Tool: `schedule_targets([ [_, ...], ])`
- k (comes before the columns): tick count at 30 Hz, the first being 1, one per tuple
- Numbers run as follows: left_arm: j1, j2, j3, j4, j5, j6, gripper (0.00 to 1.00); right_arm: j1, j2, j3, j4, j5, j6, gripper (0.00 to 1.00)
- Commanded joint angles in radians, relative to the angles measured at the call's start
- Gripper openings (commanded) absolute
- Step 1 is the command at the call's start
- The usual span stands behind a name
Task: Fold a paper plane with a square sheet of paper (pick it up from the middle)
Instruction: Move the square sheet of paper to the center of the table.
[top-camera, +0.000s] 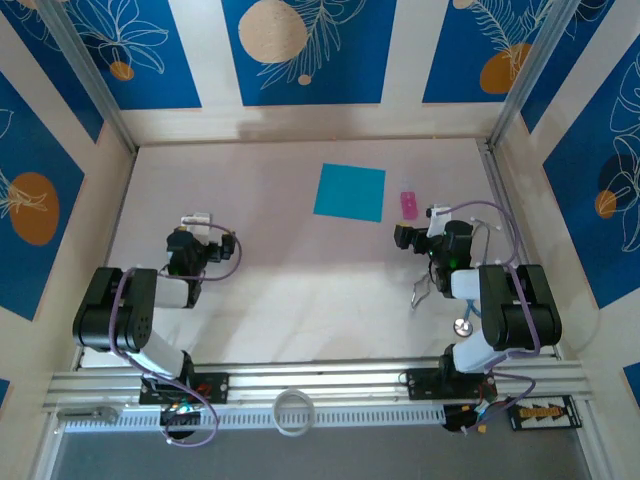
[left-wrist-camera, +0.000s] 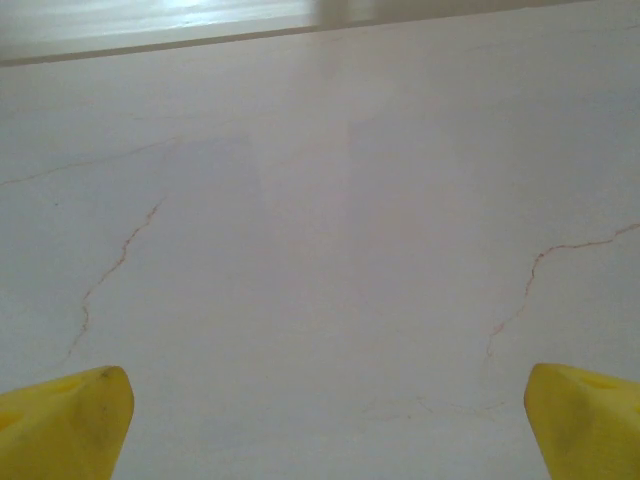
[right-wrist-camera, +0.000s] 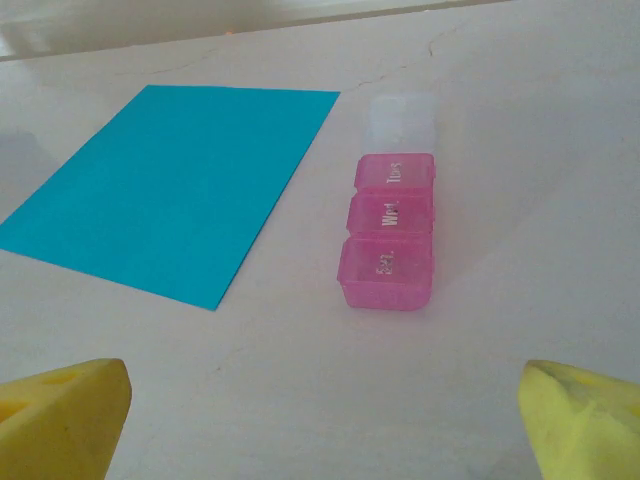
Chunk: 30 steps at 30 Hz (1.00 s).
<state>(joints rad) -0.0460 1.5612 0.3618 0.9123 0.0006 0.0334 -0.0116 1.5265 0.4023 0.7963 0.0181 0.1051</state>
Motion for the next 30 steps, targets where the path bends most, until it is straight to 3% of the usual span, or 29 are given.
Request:
schedule_targets([
  [1,0.001,0.002,0.017,0.016,0.026,0.010,1.00,-0.001,-0.004,0.015,0.006,-0.012,-0.015,0.99],
  [30,0.001,0.002,0.020,0.009,0.025,0.010,1.00,-0.013,-0.003,0.021,0.000,-0.023,-0.004,0.99],
])
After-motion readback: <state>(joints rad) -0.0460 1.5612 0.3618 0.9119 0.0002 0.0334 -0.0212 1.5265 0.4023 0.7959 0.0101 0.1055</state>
